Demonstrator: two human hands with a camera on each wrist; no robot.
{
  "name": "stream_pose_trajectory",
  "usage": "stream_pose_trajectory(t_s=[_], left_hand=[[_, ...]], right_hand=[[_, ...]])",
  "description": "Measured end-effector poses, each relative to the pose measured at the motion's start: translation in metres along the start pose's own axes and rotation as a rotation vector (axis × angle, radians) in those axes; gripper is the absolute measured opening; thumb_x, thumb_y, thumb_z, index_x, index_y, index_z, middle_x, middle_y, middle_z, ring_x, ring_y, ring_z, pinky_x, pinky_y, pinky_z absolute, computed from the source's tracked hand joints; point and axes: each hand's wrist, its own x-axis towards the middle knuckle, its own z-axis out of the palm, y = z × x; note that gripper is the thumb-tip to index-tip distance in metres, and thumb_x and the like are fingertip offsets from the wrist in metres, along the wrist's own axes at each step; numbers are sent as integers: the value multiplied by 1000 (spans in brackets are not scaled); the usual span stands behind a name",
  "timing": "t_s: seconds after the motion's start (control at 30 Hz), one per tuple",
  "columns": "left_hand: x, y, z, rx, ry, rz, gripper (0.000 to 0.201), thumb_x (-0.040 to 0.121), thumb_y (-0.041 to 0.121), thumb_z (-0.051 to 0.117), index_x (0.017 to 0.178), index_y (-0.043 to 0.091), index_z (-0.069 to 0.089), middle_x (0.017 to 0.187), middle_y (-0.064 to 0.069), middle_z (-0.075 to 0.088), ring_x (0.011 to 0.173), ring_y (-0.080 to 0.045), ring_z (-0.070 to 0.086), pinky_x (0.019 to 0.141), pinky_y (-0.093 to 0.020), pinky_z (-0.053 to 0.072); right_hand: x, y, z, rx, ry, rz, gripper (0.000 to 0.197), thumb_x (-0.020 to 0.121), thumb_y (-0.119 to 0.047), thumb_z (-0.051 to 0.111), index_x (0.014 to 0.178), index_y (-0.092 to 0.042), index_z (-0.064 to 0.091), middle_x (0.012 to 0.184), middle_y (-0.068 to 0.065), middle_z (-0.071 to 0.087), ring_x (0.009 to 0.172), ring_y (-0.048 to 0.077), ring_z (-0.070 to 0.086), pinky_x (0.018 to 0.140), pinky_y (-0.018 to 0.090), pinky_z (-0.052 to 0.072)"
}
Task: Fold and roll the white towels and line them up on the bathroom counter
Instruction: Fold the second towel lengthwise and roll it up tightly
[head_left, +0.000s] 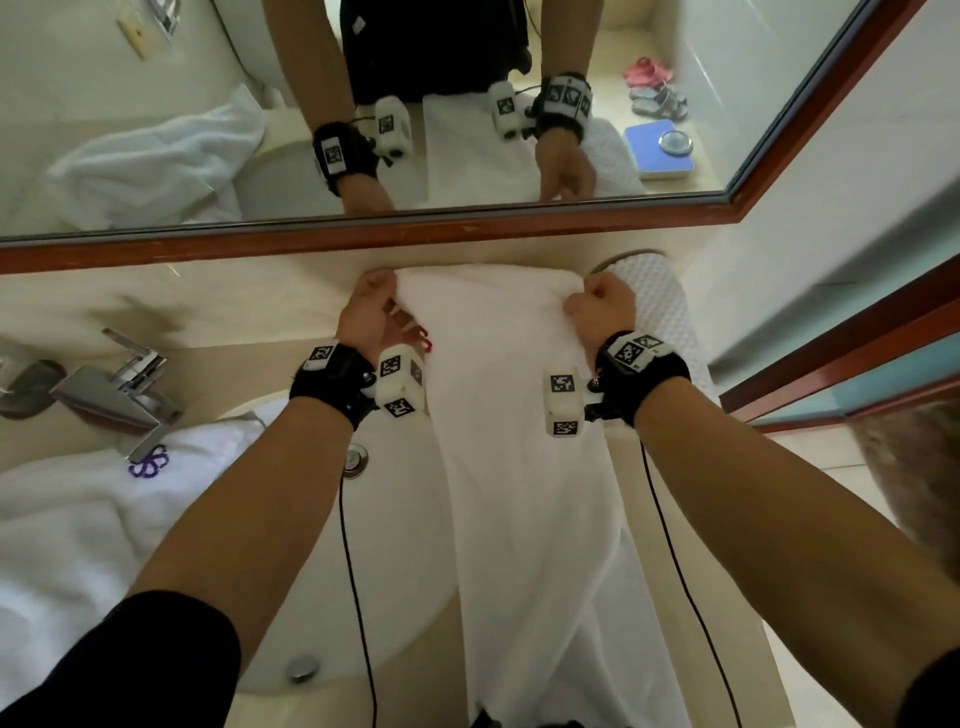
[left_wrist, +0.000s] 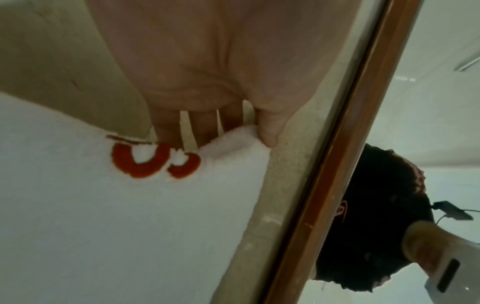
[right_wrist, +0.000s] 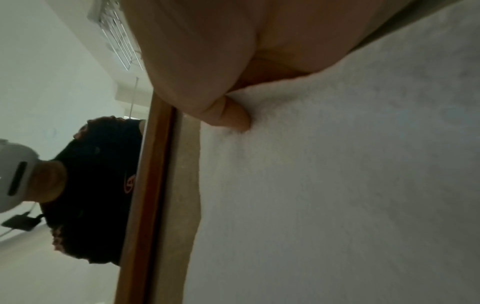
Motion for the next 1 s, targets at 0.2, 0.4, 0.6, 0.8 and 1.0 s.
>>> stream_pose_trajectory(t_s=[0.2,0.4,0.6,0.8,1.0], left_hand=[[-25,-28,-14,232,24,-57,38,98,19,57,131,31,44,120,1,63,110,-18,61,91,-41,50],[-68,-107,-57,439,179,-190,21,96,3,57,108,18,51,123,-19,60,99,-25,58,95,-41,47],[-104,-155,-66,600,48,-370,39,80,36,79,106,10,65,107,-16,71,98,-33,69,86,-46,58],[-135,-165,-68,536,211,-114,28,92,37,64,104,13,56,88,-13,65,80,-29,62,78,-51,56],[-188,-189,-85,622,160,-218,76,67,38,84,129,10,50,121,-13,62,103,-31,64,91,-49,55]], right_hand=[[-11,17,-15,-232,-23,33,40,86,-10,51,125,-16,47,103,0,53,88,21,52,77,29,43],[-49,36,-10,-367,-96,-80,45,86,-19,58,129,-20,47,130,4,51,110,24,55,94,38,48],[-95,72,-25,-524,-292,-158,14,85,-15,57,97,-22,56,83,-5,60,76,17,59,63,23,46],[-140,129,-58,-760,-508,25,23,85,-29,63,106,-24,57,100,1,61,97,24,61,79,28,47],[-184,159,-98,-805,-415,-13,26,92,-31,55,111,-12,52,100,8,59,89,28,58,75,32,46]])
